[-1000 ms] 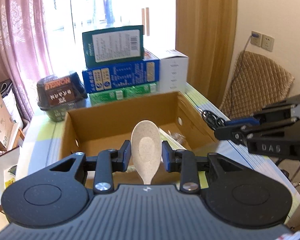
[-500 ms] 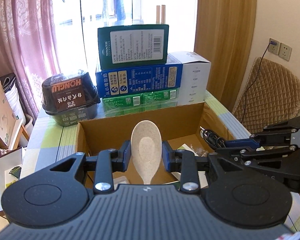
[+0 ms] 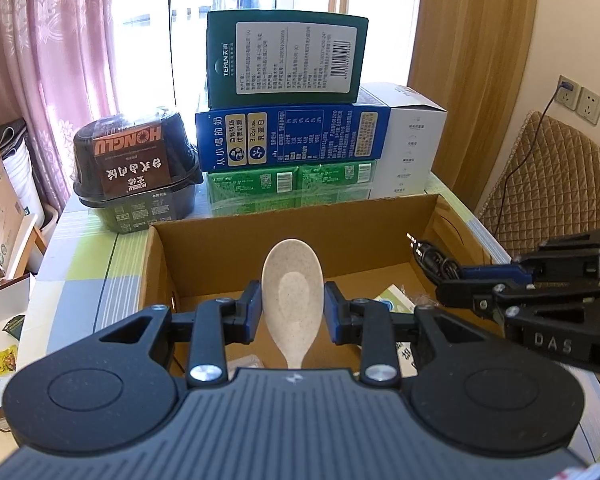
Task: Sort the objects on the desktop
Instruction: 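Carry the spoon and cable over the cardboard box with both tools, then open both tools to drop the spoon and cable into the box, then move both tools back toward the silver foil bag and remaining items, then close the left tool on the foil bag while the right tool grips the red candy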
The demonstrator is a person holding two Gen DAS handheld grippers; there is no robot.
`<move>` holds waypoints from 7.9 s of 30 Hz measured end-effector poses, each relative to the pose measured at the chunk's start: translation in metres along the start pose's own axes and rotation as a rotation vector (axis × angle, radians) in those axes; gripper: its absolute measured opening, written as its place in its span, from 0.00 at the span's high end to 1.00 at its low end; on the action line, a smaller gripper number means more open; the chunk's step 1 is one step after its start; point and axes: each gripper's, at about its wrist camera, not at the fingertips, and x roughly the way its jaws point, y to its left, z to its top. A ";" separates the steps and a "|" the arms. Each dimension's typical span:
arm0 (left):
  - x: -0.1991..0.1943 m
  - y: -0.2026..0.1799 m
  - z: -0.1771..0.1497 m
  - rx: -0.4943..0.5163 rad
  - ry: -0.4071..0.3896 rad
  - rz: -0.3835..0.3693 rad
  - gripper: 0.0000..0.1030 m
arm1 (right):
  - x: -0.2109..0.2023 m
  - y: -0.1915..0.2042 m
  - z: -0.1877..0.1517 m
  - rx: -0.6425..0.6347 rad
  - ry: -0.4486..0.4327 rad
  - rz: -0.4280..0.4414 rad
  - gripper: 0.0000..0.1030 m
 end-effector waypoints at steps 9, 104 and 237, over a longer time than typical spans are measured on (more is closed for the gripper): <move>0.023 0.010 0.013 -0.010 -0.012 0.004 0.73 | 0.023 -0.002 0.002 0.005 0.017 0.004 0.89; -0.176 -0.021 -0.138 -0.128 0.038 0.161 0.01 | -0.149 0.039 -0.123 0.134 -0.036 0.010 0.02; -0.087 -0.012 -0.218 -0.065 0.189 0.046 0.34 | -0.039 0.058 -0.205 -0.095 0.210 0.027 0.35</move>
